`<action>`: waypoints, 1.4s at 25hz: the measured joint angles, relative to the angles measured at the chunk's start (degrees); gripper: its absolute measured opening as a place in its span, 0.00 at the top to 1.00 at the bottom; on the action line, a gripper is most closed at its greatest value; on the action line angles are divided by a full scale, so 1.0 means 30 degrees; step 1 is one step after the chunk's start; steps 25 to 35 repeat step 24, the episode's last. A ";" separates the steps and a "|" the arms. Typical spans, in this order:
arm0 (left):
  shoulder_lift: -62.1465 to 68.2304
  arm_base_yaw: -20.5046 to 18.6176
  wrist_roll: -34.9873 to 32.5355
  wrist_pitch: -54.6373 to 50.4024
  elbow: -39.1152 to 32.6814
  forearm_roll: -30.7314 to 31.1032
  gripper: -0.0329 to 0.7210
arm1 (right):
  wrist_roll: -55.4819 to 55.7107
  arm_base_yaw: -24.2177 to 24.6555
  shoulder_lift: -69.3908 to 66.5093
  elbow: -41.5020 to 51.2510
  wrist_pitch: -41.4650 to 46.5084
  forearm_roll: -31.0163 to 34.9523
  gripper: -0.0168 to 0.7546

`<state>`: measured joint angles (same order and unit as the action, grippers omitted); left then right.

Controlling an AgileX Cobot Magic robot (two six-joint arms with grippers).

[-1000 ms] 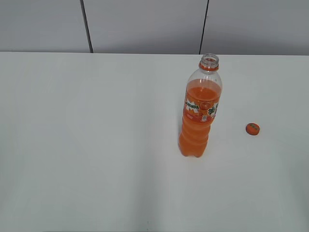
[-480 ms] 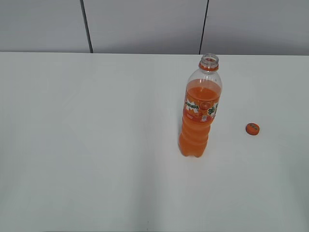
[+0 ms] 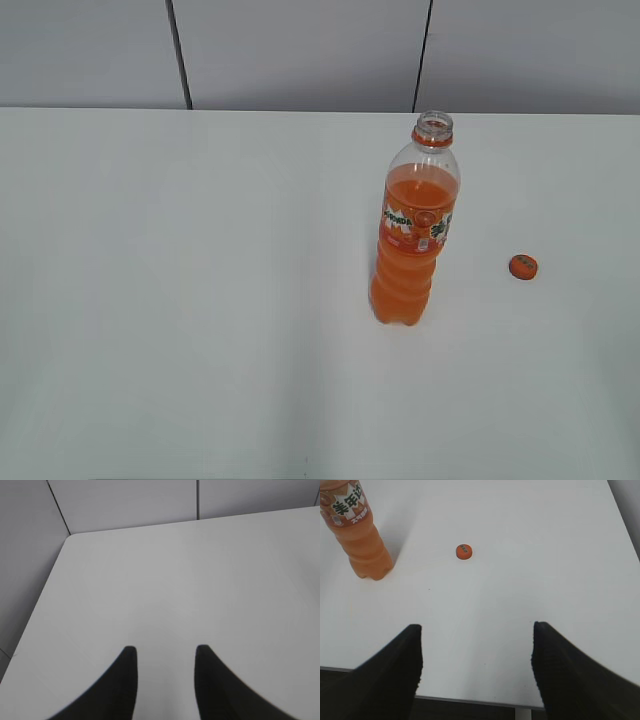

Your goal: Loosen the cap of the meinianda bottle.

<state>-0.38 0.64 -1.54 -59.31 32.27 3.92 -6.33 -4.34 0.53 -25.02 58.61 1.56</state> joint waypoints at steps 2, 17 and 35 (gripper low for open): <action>0.0000 0.0000 0.0000 0.0000 0.0000 0.0000 0.63 | 0.0000 0.0000 0.0000 0.0000 0.0000 0.0000 0.31; 0.0000 0.0000 0.0000 0.0000 0.0000 0.0000 0.63 | 0.0000 0.0000 0.0000 0.0000 0.0000 0.0000 0.31; 0.0000 0.0000 0.0000 0.0000 0.0000 0.0000 0.63 | 0.0000 0.0000 0.0000 0.0000 0.0000 0.0000 0.31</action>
